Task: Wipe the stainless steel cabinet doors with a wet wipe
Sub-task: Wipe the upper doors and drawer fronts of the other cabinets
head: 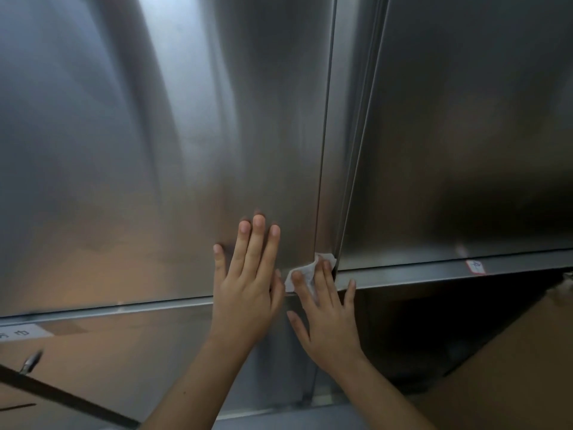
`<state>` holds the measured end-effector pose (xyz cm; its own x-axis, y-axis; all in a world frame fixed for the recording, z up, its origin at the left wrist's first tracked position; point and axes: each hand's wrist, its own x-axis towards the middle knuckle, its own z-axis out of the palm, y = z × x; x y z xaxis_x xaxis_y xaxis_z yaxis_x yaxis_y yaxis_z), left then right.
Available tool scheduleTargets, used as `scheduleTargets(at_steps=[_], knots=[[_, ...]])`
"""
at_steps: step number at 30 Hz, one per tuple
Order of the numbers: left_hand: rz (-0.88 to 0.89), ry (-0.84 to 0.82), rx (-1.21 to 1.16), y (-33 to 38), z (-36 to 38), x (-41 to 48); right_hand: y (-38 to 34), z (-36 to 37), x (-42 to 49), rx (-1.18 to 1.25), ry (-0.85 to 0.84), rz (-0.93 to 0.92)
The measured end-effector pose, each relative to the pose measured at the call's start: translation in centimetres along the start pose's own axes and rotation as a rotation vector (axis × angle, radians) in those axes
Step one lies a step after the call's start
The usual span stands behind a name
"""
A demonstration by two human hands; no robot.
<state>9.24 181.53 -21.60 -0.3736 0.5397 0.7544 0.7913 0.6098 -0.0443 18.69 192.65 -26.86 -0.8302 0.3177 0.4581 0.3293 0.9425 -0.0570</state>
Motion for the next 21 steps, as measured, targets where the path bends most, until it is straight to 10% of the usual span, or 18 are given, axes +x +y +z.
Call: scheduleTargets(at_steps=[21], knots=[[-0.363,-0.214,-0.026,4.8,-3.3,-4.7,2.9,-2.0,-1.1,0.183,0.091,-0.23]])
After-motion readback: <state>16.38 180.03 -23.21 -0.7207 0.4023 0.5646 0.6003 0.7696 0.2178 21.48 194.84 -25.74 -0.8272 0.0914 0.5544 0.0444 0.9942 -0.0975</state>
